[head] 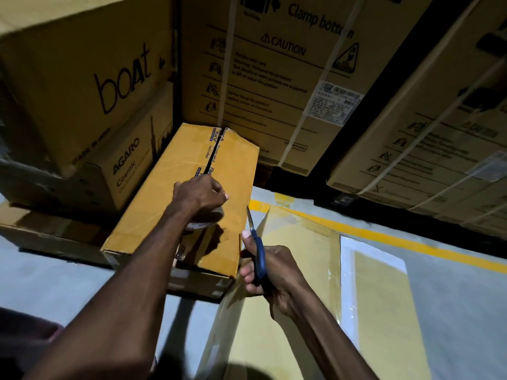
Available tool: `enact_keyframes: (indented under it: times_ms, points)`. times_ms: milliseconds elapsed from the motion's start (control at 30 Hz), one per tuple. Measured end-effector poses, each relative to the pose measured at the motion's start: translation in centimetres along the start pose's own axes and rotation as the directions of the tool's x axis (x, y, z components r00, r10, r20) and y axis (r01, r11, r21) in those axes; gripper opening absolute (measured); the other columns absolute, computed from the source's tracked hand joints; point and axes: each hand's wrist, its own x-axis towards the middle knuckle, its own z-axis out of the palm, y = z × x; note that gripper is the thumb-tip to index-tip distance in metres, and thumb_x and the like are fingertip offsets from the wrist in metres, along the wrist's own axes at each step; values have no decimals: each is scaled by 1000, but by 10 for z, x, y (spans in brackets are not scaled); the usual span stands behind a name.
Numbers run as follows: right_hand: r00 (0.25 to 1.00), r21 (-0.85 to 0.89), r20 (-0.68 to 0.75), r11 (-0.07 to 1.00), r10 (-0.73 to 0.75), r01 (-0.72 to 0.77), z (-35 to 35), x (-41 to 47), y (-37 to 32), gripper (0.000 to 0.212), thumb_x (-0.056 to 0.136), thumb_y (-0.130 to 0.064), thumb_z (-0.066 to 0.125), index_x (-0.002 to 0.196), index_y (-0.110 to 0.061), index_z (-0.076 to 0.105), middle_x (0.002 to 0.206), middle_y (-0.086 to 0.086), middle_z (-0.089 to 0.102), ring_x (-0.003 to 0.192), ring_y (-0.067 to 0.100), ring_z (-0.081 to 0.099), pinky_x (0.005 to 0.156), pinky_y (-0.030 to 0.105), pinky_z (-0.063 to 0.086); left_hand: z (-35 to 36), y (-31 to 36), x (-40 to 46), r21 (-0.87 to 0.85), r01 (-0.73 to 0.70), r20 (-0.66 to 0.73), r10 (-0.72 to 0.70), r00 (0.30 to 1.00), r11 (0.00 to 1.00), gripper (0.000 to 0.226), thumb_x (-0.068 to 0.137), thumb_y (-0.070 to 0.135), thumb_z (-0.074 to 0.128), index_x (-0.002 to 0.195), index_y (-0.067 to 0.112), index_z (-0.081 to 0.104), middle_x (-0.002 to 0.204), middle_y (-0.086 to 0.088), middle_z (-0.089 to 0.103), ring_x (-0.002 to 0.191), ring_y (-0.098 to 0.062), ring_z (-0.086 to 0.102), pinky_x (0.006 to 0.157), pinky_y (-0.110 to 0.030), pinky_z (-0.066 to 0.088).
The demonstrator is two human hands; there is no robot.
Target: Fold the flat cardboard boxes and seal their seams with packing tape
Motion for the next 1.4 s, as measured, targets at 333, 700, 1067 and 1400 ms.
enact_keyframes:
  times_ms: [333,700,1067,1400]
  points:
    - [946,-614,-9,749,-323,250,15,-60,11,37,77,-49,83,101,-24,69,83,-2,74,58,6,69,49,25,51,-51,-35,-81,-191,5,23,0,1000,982,10,87,51,56,88,46,64,144,1,55,124,-30,53,104,-46,44]
    - [847,-696,347,495,-402,521,101,-129,0,35,76,-46,69,105,-26,67,78,3,73,69,29,70,65,48,57,-102,-146,-283,-377,-17,-559,-213,802,926,10,90,42,54,93,38,63,95,14,72,96,-18,69,87,-40,55]
    - [562,-675,661,-66,-497,735,315,-175,65,38,80,-50,67,90,-13,71,86,13,62,93,38,62,63,32,33,-127,-270,-433,-205,416,-723,-423,545,886,31,93,48,50,119,44,67,122,13,70,116,-22,65,89,-37,50]
    - [452,-557,815,-276,-362,783,400,-181,111,15,95,-21,64,88,-8,69,71,4,54,59,19,50,44,26,25,-101,-351,-454,-58,462,-836,-296,462,885,16,87,22,71,102,24,77,94,-2,67,95,-28,57,92,-45,43]
